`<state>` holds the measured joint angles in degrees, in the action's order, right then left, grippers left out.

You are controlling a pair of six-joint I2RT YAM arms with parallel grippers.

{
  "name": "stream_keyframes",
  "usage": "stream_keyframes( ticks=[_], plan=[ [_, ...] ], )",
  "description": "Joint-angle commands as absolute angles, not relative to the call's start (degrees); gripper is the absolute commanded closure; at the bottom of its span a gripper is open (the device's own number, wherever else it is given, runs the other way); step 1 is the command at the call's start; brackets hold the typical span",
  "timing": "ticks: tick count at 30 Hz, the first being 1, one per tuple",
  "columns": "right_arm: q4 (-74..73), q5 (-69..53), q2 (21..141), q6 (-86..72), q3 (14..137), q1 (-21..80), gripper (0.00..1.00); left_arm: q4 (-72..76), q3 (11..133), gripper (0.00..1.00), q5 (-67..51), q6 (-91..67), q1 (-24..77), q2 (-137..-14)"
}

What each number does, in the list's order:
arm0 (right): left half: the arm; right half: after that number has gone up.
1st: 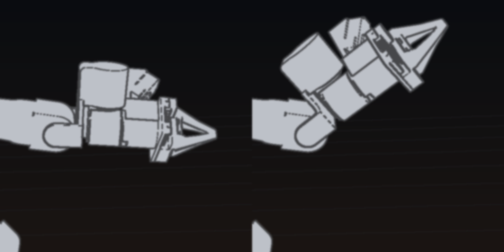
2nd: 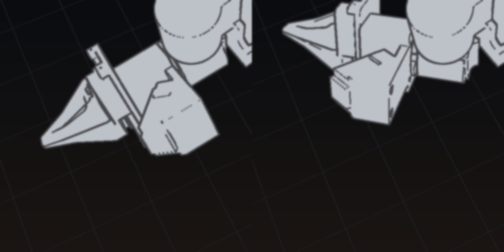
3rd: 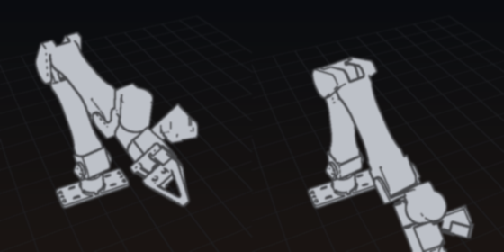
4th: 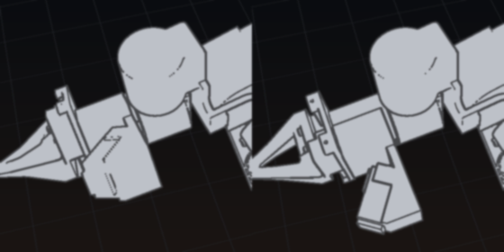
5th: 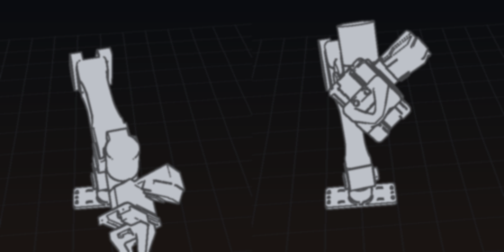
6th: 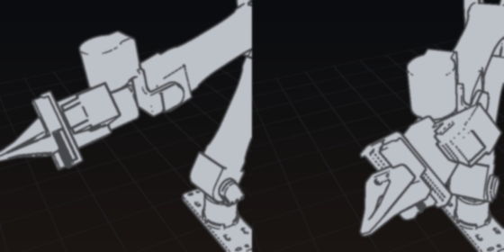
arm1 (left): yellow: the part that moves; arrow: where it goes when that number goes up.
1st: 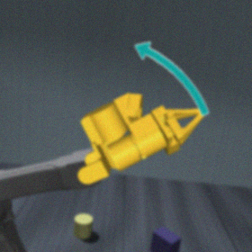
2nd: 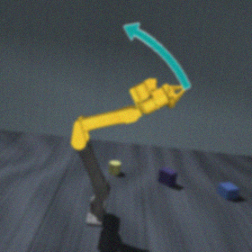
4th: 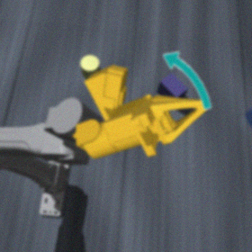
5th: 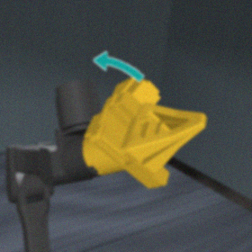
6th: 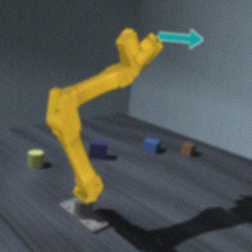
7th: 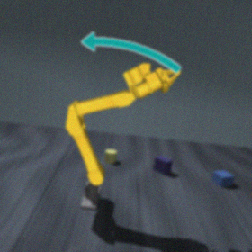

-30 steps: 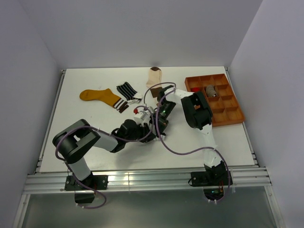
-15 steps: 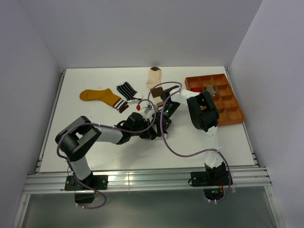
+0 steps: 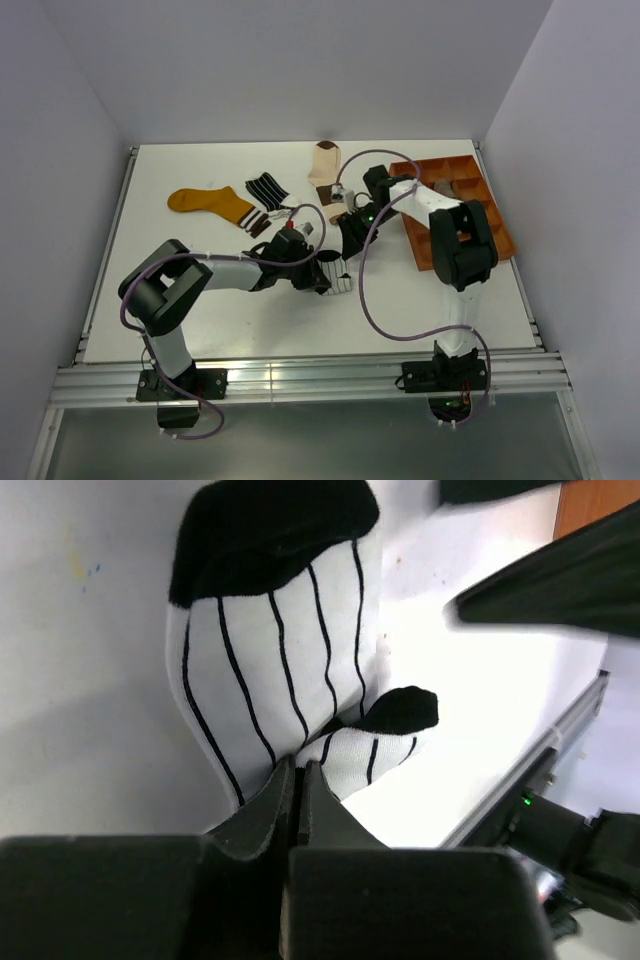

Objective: Roll the socks
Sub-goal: Roll the sock at the center of the board.

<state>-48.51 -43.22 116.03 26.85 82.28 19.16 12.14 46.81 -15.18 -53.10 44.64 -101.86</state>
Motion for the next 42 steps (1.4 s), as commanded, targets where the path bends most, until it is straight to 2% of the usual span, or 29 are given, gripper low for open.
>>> stream_keyframes(
  ticks=[1,13,17,21,33,42],
  plan=[
    [-41.1,-39.6,109.7,25.7,79.1,17.5,0.48,3.7,46.1,1.0,-19.1,-54.3,43.2,-103.9],
    [-27.1,-32.2,88.1,38.3,59.4,19.1,0.44,-10.4,52.2,1.0,-27.5,-57.7,39.0,-106.8],
    [-20.1,-26.4,77.9,43.1,47.0,26.9,0.4,-16.0,56.2,1.0,-26.8,-58.4,38.2,-108.9],
    [-12.0,-21.2,71.5,45.0,39.6,35.9,0.36,-18.7,58.6,1.0,-26.1,-59.4,38.2,-109.9],
    [-4.0,-9.6,75.6,50.7,34.0,51.1,0.36,-23.5,63.1,1.0,-25.2,-58.7,38.1,-112.3],
    [2.4,-4.1,79.6,53.0,33.0,52.8,0.37,-22.4,62.1,1.0,-26.5,-57.9,38.0,-112.5]
  ],
)
